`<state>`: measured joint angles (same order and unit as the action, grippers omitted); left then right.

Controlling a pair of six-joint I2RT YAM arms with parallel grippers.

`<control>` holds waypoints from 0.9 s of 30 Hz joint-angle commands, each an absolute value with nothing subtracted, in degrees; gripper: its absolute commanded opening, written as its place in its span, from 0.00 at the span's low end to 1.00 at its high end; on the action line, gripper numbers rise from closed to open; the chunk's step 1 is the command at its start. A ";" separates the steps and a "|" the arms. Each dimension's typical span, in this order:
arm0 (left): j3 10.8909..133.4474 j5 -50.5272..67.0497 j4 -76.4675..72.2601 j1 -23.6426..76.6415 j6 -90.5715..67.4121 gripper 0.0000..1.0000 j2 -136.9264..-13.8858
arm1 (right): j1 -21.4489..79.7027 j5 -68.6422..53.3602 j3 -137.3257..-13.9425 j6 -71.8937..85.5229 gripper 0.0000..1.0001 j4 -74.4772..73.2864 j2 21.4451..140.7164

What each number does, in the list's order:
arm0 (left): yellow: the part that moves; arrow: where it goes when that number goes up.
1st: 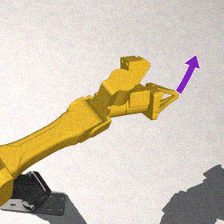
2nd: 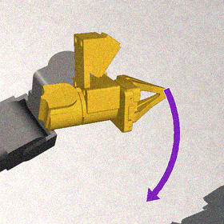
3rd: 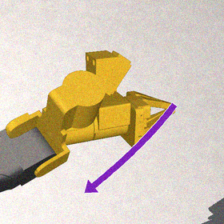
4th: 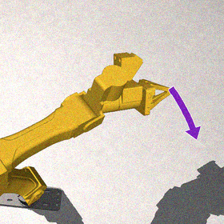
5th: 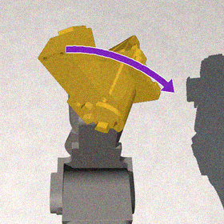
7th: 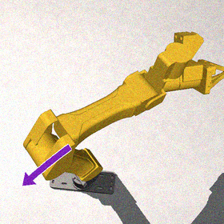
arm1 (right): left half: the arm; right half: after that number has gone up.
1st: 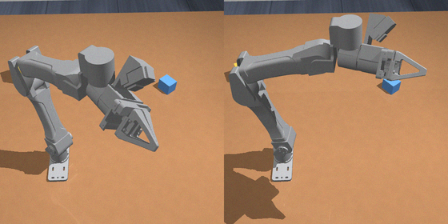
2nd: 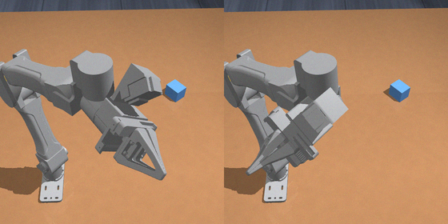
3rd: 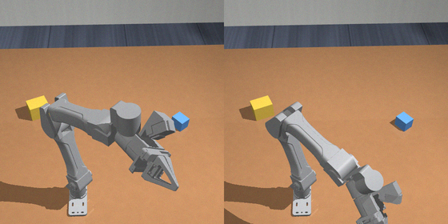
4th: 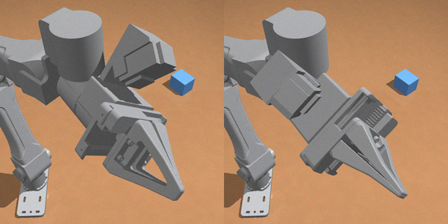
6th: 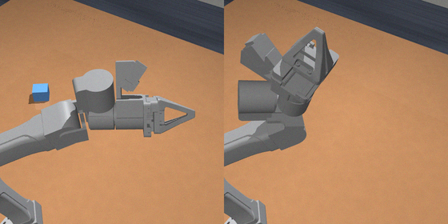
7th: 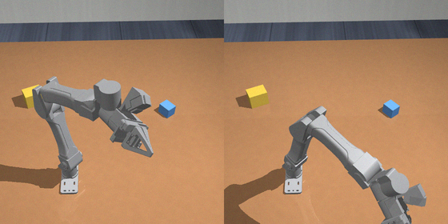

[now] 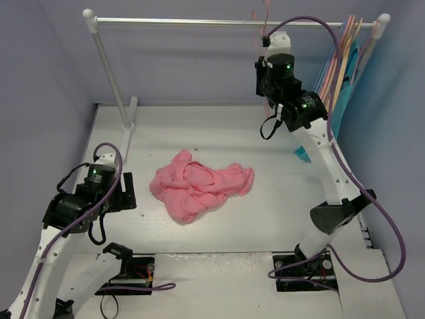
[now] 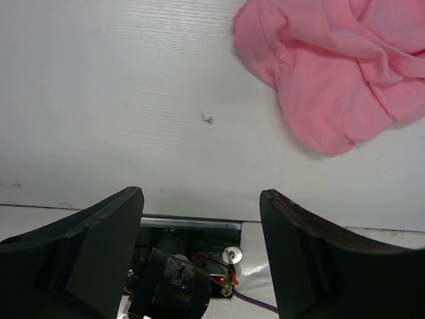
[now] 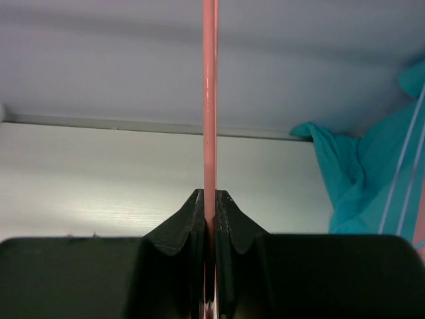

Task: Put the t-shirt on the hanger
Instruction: Pick up the hanger from the clothesline.

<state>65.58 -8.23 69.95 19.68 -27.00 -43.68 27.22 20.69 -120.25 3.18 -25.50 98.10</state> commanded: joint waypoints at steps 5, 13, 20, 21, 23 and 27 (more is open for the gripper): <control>68.47 -4.23 65.84 20.30 -26.28 0.71 -46.67 | 28.21 7.83 -111.05 -1.49 0.00 -19.77 85.89; 71.10 -1.06 61.88 20.48 -26.02 0.66 -53.94 | 29.53 -3.86 -85.54 -4.74 0.00 -17.05 71.57; 75.40 -0.61 55.47 20.83 -27.07 0.58 -67.04 | 29.53 -7.38 -75.42 -7.20 0.00 -20.03 64.43; 76.37 -1.05 54.50 21.27 -27.94 0.57 -68.71 | 29.53 -7.90 -74.63 -7.56 0.00 -20.82 63.99; 77.95 -2.54 52.30 21.97 -29.26 0.57 -74.25 | 29.53 -8.26 -72.96 -7.91 0.00 -21.79 63.20; 81.64 -3.95 49.05 24.60 -31.90 0.54 -83.48 | 29.53 -10.45 -72.16 -7.21 0.00 -22.94 63.98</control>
<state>77.91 -1.91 54.33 22.65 -29.32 -80.55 29.34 -7.49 -72.66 -6.55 -25.36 64.20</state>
